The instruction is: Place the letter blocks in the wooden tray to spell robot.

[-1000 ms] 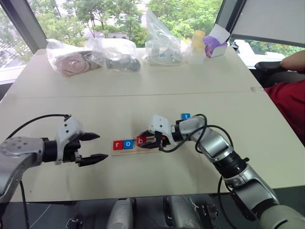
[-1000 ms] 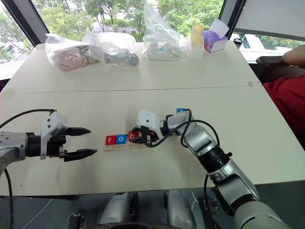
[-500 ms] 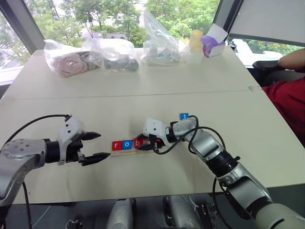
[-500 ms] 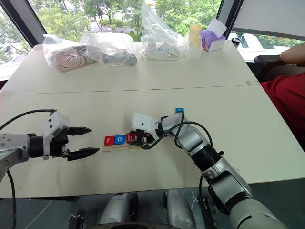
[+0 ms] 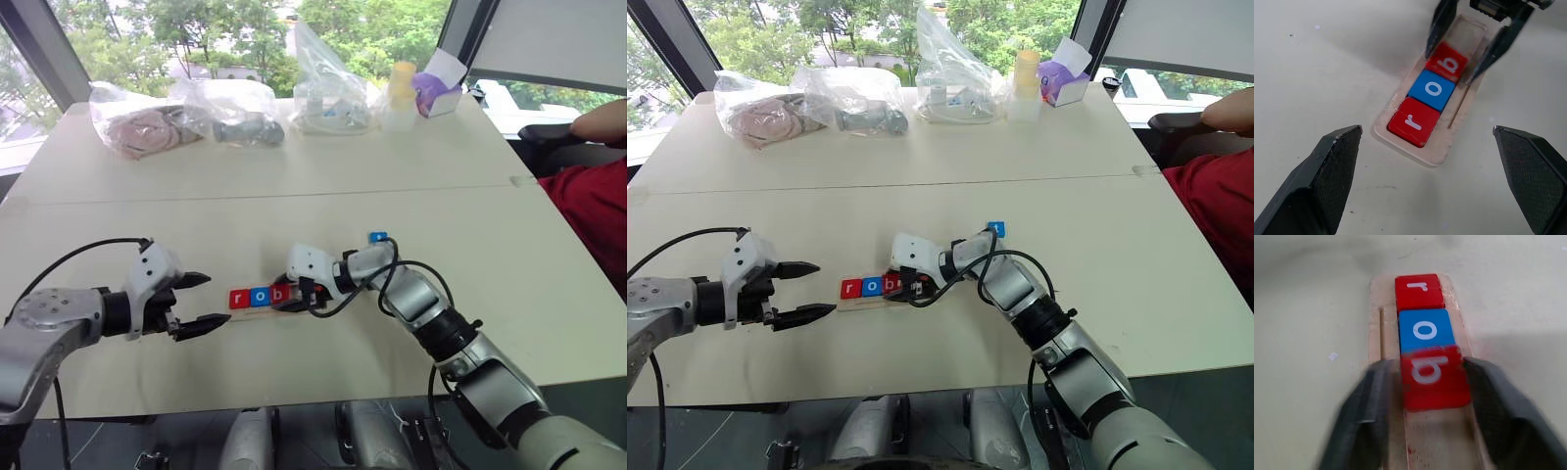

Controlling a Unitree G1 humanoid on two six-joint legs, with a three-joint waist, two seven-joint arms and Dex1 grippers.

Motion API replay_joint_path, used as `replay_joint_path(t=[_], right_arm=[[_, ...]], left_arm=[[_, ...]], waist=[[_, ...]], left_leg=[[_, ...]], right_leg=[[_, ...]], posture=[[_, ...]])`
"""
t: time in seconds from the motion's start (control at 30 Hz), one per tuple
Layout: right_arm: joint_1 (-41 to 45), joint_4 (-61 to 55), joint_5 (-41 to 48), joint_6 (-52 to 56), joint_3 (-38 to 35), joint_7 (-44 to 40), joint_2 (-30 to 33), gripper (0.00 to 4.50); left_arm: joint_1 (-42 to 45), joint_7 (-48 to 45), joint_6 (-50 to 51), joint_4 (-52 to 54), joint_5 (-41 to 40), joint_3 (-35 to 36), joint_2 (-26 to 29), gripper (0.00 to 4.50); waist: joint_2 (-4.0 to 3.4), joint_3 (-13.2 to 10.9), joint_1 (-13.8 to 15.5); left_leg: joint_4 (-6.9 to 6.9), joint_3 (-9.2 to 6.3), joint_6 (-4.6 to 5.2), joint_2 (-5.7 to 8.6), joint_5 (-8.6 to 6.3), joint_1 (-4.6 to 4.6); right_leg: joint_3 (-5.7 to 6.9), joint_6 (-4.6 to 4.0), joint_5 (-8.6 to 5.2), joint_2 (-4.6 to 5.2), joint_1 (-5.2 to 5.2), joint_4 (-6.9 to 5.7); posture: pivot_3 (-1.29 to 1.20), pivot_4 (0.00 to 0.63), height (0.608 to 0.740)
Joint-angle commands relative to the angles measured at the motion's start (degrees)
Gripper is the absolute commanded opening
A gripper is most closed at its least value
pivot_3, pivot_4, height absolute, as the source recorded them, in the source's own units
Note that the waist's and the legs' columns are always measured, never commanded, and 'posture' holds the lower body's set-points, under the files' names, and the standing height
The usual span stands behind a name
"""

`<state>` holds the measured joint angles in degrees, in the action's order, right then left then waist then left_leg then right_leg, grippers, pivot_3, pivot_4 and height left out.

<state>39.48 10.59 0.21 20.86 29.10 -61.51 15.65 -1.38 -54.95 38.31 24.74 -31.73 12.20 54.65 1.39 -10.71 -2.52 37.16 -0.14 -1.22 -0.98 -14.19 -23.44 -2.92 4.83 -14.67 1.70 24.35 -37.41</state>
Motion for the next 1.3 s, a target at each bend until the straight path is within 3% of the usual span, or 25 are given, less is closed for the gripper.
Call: replay_joint_path(t=[0.03, 0.3, 0.4, 0.53, 0.6, 0.8, 1.17, 1.3], right_arm=[[2.06, -0.92, 0.34, -0.39, -1.71, 0.95, -0.62, 4.47], [0.81, -10.96, 5.77, 10.29, -13.58, 6.42, 2.81, 4.47], [-3.82, -18.69, 7.61, 20.75, -23.05, 14.25, 4.77, 4.47], [-12.53, -29.5, 5.55, 33.87, -29.35, 24.92, 6.06, 4.47], [-16.54, -34.31, 3.63, 40.57, -29.98, 29.98, 6.31, 4.47], [-22.73, -46.64, 5.48, 54.09, -30.47, 38.52, -1.41, 4.47], [-21.84, -39.03, 5.75, 52.07, -24.21, 44.68, -5.36, 4.47], [-22.09, -37.4, 5.8, 49.98, -22.5, 45.45, -4.54, 3.21]], left_arm=[[0.77, 0.12, -0.94, 0.35, 0.33, 0.38, -0.06, 4.5], [2.96, 0.44, 0.34, 1.52, -1.77, 0.05, -1.17, 4.5], [5.87, 1.76, 2.01, 2.53, -4.69, 0.24, -3.49, 4.5], [8.68, 3.01, 2.9, 3.29, -5.06, -2.41, -5.67, 4.5], [9.64, 3.13, 2.74, 3.11, -4.52, -4.06, -6.23, 4.5], [12.78, 0.9, 0.61, -0.62, -1.77, -9.36, -6.9, 4.5], [15.28, -0.8, -2.57, -4.64, 1.32, -12.25, -7.83, 4.5], [14.88, -0.42, -2.97, -4.46, 1.86, -12.53, -8.32, 4.5]], waist=[[0.0, 0.0, 0.0], [0.0, 0.0, 0.33], [0.02, 0.01, 0.8], [0.03, 0.03, 1.47], [0.0, 0.02, 1.29], [-0.03, 0.04, 0.46], [0.04, 0.08, -0.03], [0.05, 0.09, -0.07]], left_leg=[[0.0, 0.0, 0.0, 0.0, 0.0, 0.0], [-0.01, -0.02, 0.0, 0.03, 0.0, -0.01], [-0.02, -0.04, 0.0, 0.04, 0.0, -0.03], [-0.02, -0.03, -0.01, 0.05, 0.0, -0.03], [-0.03, -0.01, 0.0, 0.04, 0.0, -0.02], [-0.01, 0.02, 0.0, 0.02, 0.0, 0.03], [-0.02, 0.01, -0.02, 0.03, 0.02, 0.02], [0.0, 0.01, -0.02, 0.03, 0.02, 0.04]], right_leg=[[0.0, 0.0, 0.0, 0.0, 0.0, 0.0], [0.01, 0.02, 0.01, 0.06, -0.01, 0.01], [0.02, 0.02, 0.02, 0.09, -0.02, 0.02], [0.02, 0.02, 0.01, 0.1, -0.03, 0.03], [0.0, -0.01, -0.01, 0.05, -0.01, 0.02], [-0.05, -0.09, -0.04, -0.19, 0.03, -0.06], [-0.05, -0.06, -0.04, -0.14, 0.01, -0.03], [-0.05, -0.08, -0.05, -0.15, -0.01, -0.03]], posture=[[0.0, 0.15, 0.74], [0.0, 0.15, 0.74], [0.0, 0.15, 0.74], [0.0, 0.15, 0.74], [0.0, 0.15, 0.74], [0.0, 0.15, 0.74], [0.0, 0.15, 0.74], [0.0, 0.15, 0.74]])
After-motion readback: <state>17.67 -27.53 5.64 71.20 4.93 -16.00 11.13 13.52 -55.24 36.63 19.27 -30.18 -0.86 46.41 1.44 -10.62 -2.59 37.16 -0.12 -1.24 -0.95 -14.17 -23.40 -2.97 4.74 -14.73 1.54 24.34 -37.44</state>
